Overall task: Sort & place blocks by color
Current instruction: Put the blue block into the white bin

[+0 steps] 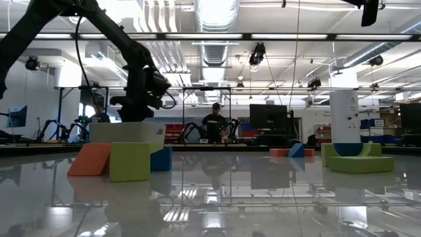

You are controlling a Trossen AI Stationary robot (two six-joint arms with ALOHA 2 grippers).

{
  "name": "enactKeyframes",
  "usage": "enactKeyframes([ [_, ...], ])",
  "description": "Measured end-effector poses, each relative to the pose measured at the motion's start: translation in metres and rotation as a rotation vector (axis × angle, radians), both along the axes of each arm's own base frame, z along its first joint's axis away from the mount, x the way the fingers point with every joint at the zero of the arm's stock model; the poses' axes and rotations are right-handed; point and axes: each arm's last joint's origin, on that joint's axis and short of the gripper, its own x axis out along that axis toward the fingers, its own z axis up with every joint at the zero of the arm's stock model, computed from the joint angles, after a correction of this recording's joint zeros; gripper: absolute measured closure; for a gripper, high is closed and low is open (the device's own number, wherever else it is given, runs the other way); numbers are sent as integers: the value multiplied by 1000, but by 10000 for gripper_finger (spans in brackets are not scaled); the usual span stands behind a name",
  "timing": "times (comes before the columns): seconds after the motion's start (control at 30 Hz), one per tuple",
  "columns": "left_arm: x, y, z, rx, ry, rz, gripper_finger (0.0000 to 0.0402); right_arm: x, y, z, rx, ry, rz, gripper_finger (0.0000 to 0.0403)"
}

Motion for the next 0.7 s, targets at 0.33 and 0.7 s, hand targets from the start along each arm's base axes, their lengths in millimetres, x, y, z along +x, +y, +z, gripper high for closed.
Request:
enactKeyframes([
  [0.33, -4, -6, -13, -37, 17, 34, 273, 0, 0, 0, -1, 0, 0, 296],
  [0.7, -1, -1, -13, 13, -2, 78, 272, 0, 0, 0, -1, -3, 0, 296],
])
